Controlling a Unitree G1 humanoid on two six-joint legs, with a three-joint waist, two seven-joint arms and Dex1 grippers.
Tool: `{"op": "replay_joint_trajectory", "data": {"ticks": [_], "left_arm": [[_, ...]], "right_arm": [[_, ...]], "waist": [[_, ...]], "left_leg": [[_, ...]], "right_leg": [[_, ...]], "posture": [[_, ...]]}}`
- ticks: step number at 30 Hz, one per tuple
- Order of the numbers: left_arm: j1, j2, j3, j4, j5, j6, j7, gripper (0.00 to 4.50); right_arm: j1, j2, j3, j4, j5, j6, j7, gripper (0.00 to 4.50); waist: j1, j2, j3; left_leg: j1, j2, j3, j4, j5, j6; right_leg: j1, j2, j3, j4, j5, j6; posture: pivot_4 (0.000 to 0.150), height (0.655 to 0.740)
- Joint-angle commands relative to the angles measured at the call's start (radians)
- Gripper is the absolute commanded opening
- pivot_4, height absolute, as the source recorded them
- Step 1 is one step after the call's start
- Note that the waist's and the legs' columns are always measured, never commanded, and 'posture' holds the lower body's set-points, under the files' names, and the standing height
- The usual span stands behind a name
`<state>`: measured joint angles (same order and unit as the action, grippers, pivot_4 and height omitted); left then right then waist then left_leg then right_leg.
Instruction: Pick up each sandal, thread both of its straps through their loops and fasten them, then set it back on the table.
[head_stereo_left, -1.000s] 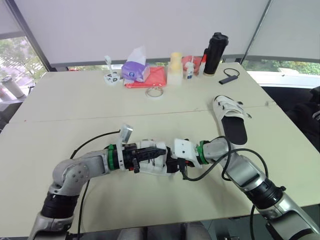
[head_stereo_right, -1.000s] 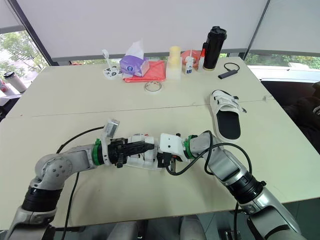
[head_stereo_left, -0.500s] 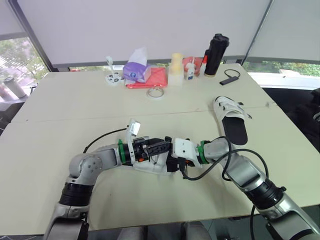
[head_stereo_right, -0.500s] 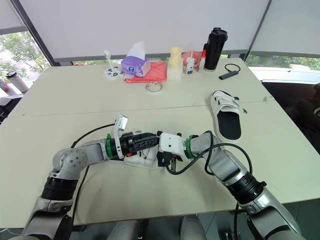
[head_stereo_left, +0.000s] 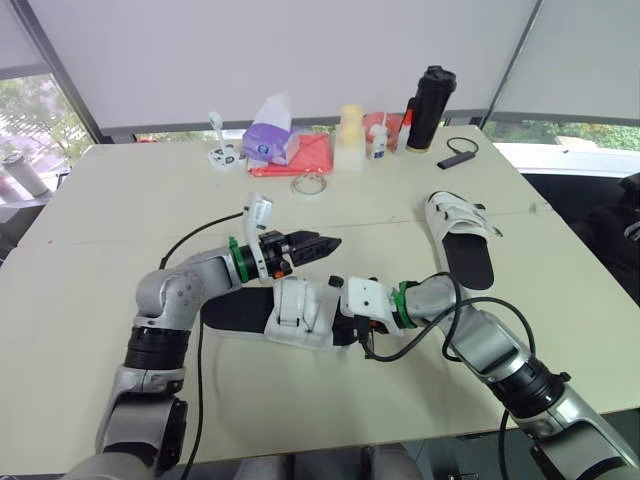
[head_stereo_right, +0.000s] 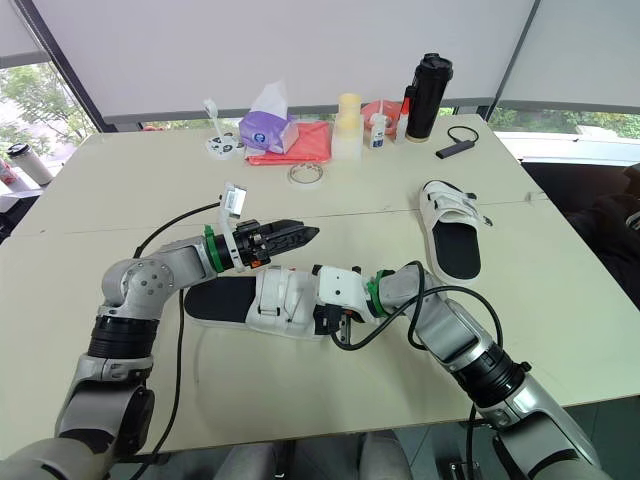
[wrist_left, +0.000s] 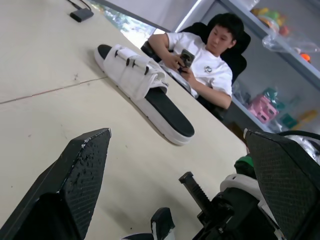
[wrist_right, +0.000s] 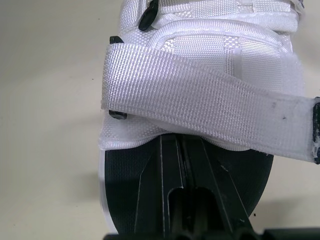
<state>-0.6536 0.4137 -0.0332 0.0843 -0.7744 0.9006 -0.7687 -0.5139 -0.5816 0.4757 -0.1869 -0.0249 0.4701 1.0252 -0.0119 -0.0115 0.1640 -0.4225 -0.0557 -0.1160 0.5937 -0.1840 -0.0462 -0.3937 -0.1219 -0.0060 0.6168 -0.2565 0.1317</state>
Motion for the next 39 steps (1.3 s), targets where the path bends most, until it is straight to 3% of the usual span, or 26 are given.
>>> {"op": "replay_joint_trajectory", "data": {"ticks": [1,13,27,31,37,39], "left_arm": [[-0.082,0.093,-0.15,0.057,0.148,-0.089,-0.207,4.46],[-0.334,0.064,-0.295,0.402,0.338,-0.183,-0.558,4.46],[-0.382,-0.035,-0.298,0.538,0.461,-0.257,-0.638,4.46],[-0.383,-0.047,-0.294,0.55,0.471,-0.262,-0.649,3.18],[-0.383,-0.059,-0.281,0.549,0.482,-0.25,-0.659,0.04],[-0.382,-0.058,-0.278,0.54,0.479,-0.239,-0.666,0.04]], "right_arm": [[0.012,-0.011,0.028,0.047,-0.037,0.009,0.0,0.0],[0.027,-0.012,0.028,0.032,-0.04,0.016,-0.012,0.0],[0.035,-0.017,0.022,0.018,-0.036,0.031,-0.022,0.0],[0.031,-0.017,0.023,0.024,-0.036,0.029,-0.021,0.0],[0.03,-0.02,0.023,0.026,-0.037,0.027,-0.019,0.0],[0.03,-0.019,0.022,0.028,-0.036,0.026,-0.019,0.0]], "waist": [[0.0,0.0,0.0],[-0.002,-0.001,0.001],[-0.002,-0.002,0.002],[-0.002,-0.002,0.002],[-0.002,-0.002,0.002],[-0.002,-0.002,0.002]], "left_leg": [[0.0,0.0,0.0,0.0,0.0,0.0],[-0.003,0.0,0.0,0.0,0.0,0.0],[-0.003,0.0,0.0,0.0,0.0,0.0],[-0.003,0.0,0.0,0.0,0.0,0.0],[-0.002,0.0,0.0,0.0,0.0,0.0],[-0.002,0.0,0.0,0.001,0.0,0.0]], "right_leg": [[0.0,0.0,0.0,0.0,0.0,0.0],[-0.002,0.001,0.0,0.0,0.002,0.003],[-0.002,0.001,0.0,0.001,0.002,0.004],[-0.002,0.001,0.0,0.002,0.002,0.004],[-0.002,0.001,0.0,0.002,0.002,0.005],[-0.002,0.001,0.0,0.002,0.002,0.005]], "posture": [[0.15,0.74],[0.15,0.74],[0.15,0.74],[0.15,0.74],[0.15,0.74],[0.15,0.74]]}}
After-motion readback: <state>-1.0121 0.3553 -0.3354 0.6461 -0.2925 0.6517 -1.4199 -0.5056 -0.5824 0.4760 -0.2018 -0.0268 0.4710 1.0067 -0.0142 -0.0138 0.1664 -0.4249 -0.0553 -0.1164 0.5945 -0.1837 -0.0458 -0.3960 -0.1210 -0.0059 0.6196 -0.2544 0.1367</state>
